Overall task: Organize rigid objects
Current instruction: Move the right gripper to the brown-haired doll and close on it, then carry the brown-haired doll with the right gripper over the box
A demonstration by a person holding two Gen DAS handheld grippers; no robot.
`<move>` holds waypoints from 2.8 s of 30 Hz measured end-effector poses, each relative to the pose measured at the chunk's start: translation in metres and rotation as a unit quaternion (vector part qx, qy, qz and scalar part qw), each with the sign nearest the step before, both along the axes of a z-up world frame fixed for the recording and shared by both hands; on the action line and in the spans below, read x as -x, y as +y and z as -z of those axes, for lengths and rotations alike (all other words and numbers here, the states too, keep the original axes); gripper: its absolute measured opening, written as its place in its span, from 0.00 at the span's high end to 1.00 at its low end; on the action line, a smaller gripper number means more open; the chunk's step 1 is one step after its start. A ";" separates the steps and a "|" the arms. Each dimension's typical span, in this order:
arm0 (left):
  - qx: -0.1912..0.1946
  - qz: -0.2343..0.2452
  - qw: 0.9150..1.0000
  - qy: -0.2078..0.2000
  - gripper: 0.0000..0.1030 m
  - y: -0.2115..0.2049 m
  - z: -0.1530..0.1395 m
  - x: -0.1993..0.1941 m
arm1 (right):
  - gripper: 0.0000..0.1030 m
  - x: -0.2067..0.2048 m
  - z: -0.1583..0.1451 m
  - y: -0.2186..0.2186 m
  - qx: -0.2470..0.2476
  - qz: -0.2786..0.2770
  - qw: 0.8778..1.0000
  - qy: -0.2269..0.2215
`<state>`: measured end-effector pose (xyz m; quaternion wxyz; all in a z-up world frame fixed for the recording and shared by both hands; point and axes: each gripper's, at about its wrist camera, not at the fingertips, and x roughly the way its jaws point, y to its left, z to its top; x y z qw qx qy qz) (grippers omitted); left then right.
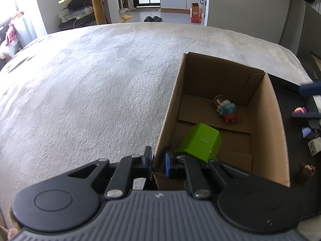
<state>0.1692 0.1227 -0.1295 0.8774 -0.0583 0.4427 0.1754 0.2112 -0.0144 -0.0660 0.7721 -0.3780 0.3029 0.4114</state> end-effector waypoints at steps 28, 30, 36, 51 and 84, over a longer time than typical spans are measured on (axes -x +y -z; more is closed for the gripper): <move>-0.028 0.007 1.000 0.008 0.88 -0.010 -0.001 -0.001 | 0.35 0.002 0.062 -0.117 -0.043 0.157 0.982 0.096; -0.028 0.007 1.000 0.008 0.88 -0.010 -0.001 -0.001 | 0.35 0.001 0.070 -0.122 -0.046 0.169 0.979 0.104; -0.033 0.008 0.999 0.010 0.88 -0.012 0.000 -0.002 | 0.35 -0.007 0.087 -0.130 -0.048 0.201 0.971 0.118; -0.041 0.009 0.999 0.011 0.88 -0.014 0.001 -0.002 | 0.47 -0.024 0.104 -0.130 -0.075 0.281 0.944 0.158; -0.030 0.009 0.999 0.007 0.88 -0.011 0.000 -0.002 | 0.58 -0.030 0.014 -0.049 -0.062 0.172 0.981 0.071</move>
